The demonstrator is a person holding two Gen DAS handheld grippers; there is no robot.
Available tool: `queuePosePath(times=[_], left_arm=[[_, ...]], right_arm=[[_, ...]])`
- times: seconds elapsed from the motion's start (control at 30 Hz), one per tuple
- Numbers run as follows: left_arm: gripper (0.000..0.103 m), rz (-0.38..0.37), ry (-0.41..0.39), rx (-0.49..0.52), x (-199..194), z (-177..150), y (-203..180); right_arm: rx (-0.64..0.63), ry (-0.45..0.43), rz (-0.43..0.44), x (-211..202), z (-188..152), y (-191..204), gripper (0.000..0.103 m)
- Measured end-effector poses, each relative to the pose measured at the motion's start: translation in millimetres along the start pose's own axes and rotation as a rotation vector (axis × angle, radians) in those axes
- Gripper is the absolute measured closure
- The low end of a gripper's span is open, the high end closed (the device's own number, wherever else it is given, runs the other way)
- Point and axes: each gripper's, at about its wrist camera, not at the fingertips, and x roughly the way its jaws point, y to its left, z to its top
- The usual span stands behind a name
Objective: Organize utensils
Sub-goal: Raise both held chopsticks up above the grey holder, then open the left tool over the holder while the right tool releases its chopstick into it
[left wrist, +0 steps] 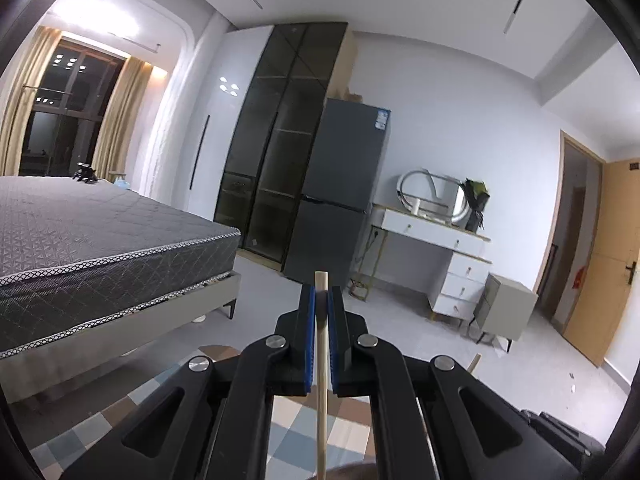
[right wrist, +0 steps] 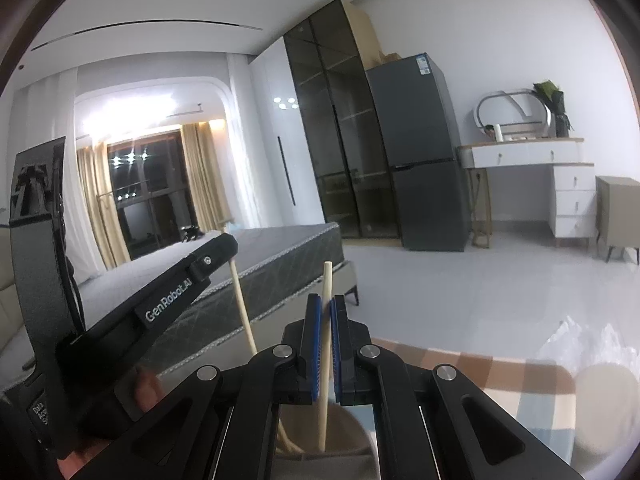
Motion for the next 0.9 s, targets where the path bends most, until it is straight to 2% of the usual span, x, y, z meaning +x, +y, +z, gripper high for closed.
queuePosePath(times=[0.47, 0.9], left_arm=[[0.101, -0.033, 0.136, 0.018, 4, 7, 2], [0.101, -0.089, 0.252, 0.052, -8, 10, 1]], right_arm=[[0.017, 0.049, 0.025, -3, 0, -7, 0.099], [-0.010, 0.158, 0.050, 8, -7, 2, 0.099]])
